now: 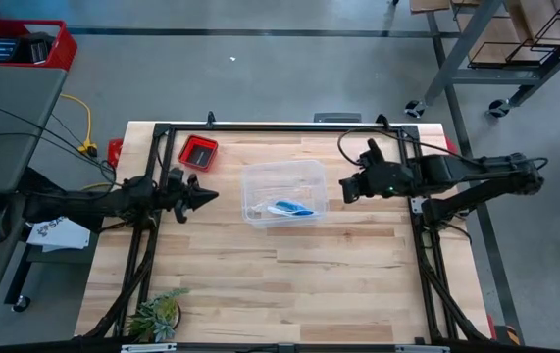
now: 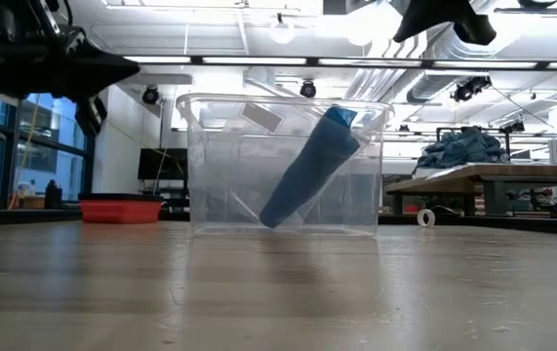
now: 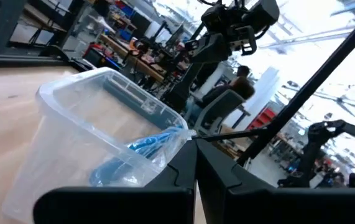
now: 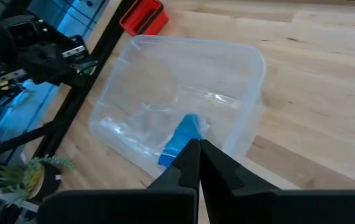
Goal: Roll bandage
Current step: Return to Home Position
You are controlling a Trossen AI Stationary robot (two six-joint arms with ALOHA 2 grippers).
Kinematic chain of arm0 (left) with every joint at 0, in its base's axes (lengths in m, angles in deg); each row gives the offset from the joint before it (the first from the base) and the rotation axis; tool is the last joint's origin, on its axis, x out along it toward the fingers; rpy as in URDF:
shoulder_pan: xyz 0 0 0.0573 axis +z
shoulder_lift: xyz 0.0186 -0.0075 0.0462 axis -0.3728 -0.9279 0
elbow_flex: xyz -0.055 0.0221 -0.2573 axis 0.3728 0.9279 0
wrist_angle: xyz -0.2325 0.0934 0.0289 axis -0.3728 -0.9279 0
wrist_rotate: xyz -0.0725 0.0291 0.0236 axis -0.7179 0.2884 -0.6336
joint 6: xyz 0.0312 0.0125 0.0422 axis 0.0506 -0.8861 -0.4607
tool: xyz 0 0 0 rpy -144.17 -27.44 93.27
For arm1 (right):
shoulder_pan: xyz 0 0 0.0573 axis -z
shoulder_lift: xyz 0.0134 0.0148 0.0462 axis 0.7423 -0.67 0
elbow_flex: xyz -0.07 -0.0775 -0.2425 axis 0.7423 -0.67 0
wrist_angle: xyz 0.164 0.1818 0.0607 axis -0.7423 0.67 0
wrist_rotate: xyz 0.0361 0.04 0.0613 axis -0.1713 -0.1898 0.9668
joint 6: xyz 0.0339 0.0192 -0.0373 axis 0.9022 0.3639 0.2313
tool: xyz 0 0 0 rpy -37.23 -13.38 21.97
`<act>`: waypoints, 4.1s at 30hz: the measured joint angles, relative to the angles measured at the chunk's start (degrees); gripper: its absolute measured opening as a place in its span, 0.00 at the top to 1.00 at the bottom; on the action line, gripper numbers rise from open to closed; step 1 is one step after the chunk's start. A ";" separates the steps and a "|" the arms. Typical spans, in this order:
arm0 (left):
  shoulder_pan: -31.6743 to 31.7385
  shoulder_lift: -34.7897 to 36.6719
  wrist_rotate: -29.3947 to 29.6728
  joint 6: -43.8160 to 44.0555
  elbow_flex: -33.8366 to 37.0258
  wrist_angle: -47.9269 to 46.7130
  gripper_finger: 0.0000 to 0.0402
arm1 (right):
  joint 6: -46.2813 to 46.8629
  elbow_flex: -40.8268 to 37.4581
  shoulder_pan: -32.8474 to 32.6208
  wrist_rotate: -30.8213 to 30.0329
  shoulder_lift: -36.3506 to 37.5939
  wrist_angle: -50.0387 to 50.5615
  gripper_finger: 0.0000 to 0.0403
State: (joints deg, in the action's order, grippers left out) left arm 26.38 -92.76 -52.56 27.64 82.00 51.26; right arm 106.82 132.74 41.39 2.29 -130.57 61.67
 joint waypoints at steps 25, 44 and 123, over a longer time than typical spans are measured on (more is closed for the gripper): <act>-1.57 -2.43 2.25 -10.67 -0.07 -20.17 1.00 | -14.90 -25.47 -0.20 11.85 10.02 -27.08 1.00; -1.57 -2.43 2.27 -9.45 -0.06 -20.19 1.00 | -32.33 -63.49 2.11 16.90 59.18 -60.50 1.00; -1.58 -2.43 2.29 -9.41 -0.07 -20.23 1.00 | -49.73 -65.55 3.18 19.98 50.71 -47.97 1.00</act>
State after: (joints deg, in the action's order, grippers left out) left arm 24.80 -95.19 -50.27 18.23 81.93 31.03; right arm 57.09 67.19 44.58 22.27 -79.87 13.70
